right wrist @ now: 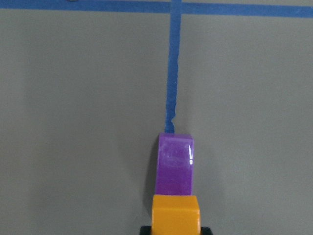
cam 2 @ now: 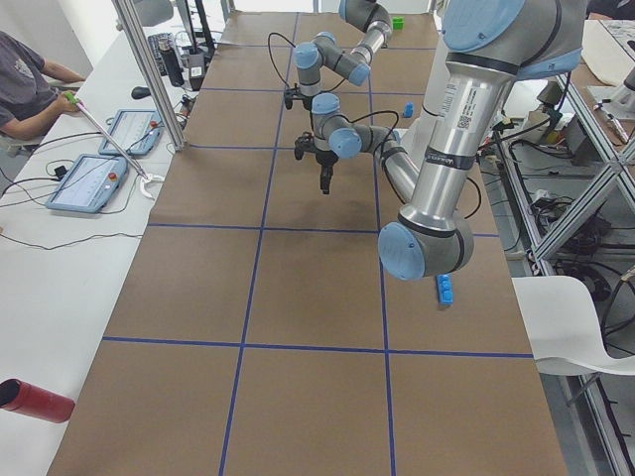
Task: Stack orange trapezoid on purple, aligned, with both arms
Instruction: 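Lower the orange block onto the purple block with the right gripper, aligning it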
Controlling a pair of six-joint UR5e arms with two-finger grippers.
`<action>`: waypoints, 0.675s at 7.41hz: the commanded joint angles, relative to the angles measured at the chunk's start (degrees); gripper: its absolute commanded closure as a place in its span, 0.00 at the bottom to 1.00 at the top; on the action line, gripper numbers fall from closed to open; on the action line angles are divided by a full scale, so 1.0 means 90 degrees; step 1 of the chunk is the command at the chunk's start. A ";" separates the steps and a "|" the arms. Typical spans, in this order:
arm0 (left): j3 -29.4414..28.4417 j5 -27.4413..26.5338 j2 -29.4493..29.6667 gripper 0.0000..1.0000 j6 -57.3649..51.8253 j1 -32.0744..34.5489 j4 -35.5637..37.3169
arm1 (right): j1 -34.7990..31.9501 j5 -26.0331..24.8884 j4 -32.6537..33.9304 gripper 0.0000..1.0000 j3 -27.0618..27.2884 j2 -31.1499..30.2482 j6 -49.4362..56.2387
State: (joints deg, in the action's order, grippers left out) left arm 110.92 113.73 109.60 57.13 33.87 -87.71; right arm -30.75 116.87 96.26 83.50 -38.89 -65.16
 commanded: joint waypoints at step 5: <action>0.0000 0.0000 0.0000 0.00 0.0000 -0.0003 0.0000 | 0.0174 -0.0240 -0.0012 1.00 -0.0234 0.0074 -0.0055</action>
State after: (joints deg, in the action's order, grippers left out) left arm 110.96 113.73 109.60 57.13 33.86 -87.71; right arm -29.80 115.88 96.15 81.89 -38.31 -65.72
